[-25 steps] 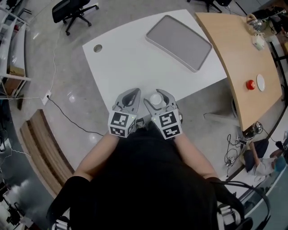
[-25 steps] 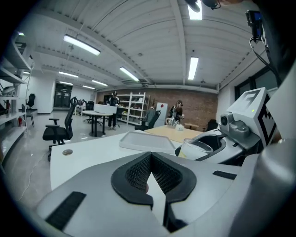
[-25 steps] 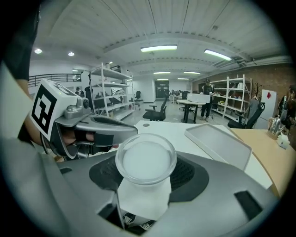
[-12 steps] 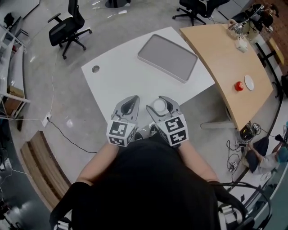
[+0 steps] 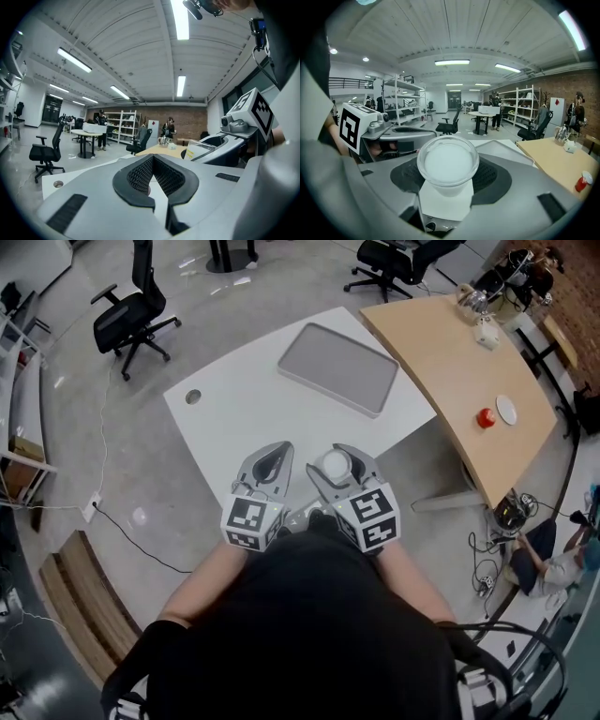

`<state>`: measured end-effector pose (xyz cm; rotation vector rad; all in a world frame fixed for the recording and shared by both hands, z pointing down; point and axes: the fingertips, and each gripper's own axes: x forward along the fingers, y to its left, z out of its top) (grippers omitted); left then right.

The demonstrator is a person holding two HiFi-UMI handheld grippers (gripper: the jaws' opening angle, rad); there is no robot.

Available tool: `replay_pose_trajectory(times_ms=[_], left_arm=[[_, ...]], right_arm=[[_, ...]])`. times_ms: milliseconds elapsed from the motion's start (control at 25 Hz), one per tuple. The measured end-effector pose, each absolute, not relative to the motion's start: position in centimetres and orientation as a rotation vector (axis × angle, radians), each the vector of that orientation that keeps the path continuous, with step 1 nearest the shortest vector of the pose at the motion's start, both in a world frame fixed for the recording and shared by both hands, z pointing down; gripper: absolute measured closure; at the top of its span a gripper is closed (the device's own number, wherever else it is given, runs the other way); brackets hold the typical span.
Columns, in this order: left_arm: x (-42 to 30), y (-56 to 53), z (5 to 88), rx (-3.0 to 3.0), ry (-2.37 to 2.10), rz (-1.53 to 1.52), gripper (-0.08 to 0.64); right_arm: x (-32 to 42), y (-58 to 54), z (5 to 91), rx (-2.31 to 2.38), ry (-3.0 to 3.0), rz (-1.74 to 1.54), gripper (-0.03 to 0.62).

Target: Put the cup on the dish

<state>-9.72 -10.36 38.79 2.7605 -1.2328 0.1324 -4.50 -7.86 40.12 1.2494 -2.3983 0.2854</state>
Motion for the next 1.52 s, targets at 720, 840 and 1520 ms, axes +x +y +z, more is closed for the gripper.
replay_pose_trajectory(times_ms=[720, 840, 1520], left_arm=[[-3.6, -15.4, 39.3, 2.744, -1.166, 0.158, 0.563], [-2.1, -16.7, 39.2, 2.732, -1.170, 0.151, 0.563], [5.0, -26.4, 39.4, 2.688, -1.247, 0.154, 0.563]], right_arm=[[2.0, -13.0, 40.0, 1.315, -2.365, 0.326, 0.336], [3.6, -14.4, 40.2, 1.322, -2.362, 0.340, 0.336], [10.4, -24.1, 41.0, 1.286, -2.384, 0.353, 0.336]])
